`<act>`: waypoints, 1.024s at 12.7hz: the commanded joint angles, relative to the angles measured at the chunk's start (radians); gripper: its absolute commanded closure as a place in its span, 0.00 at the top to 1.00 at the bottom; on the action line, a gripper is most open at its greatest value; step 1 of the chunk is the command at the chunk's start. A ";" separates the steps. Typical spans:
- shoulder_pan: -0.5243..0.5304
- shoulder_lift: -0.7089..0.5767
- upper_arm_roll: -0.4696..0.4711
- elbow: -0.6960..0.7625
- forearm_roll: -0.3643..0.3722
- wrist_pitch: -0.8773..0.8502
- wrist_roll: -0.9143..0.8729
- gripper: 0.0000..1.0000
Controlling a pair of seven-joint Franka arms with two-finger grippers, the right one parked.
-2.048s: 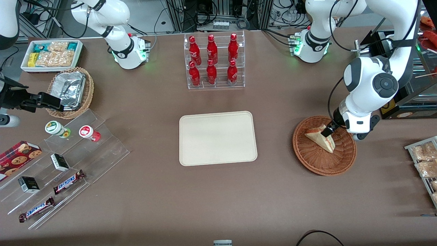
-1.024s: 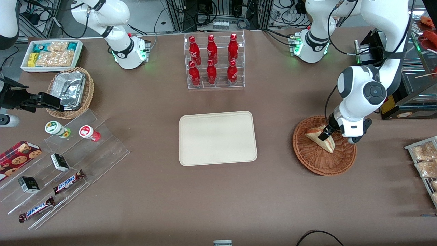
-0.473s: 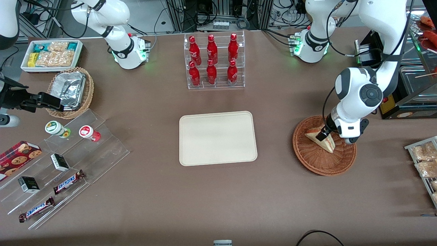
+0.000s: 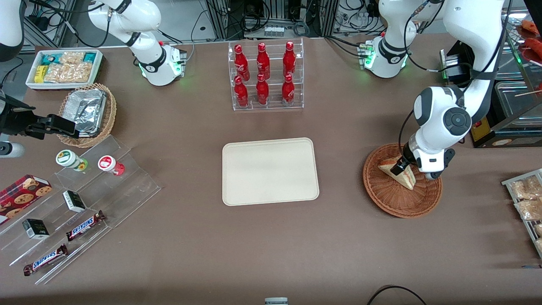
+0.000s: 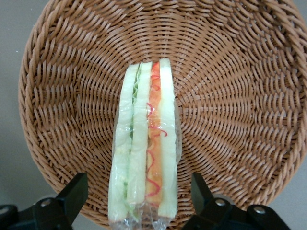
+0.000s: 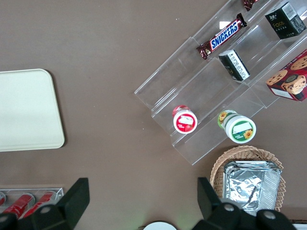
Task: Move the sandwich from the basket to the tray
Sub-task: 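Lift the sandwich and carry it over the cream tray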
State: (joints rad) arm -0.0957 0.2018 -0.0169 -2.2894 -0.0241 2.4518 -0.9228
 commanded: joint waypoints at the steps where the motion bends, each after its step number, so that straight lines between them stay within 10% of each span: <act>1: -0.013 0.010 -0.002 -0.007 -0.008 0.024 -0.018 0.88; 6: -0.013 0.010 0.000 -0.007 -0.007 0.021 -0.022 0.01; 13: -0.073 -0.061 -0.014 0.118 0.044 -0.219 -0.011 0.00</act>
State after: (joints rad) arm -0.1373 0.1647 -0.0309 -2.2374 -0.0146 2.3467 -0.9236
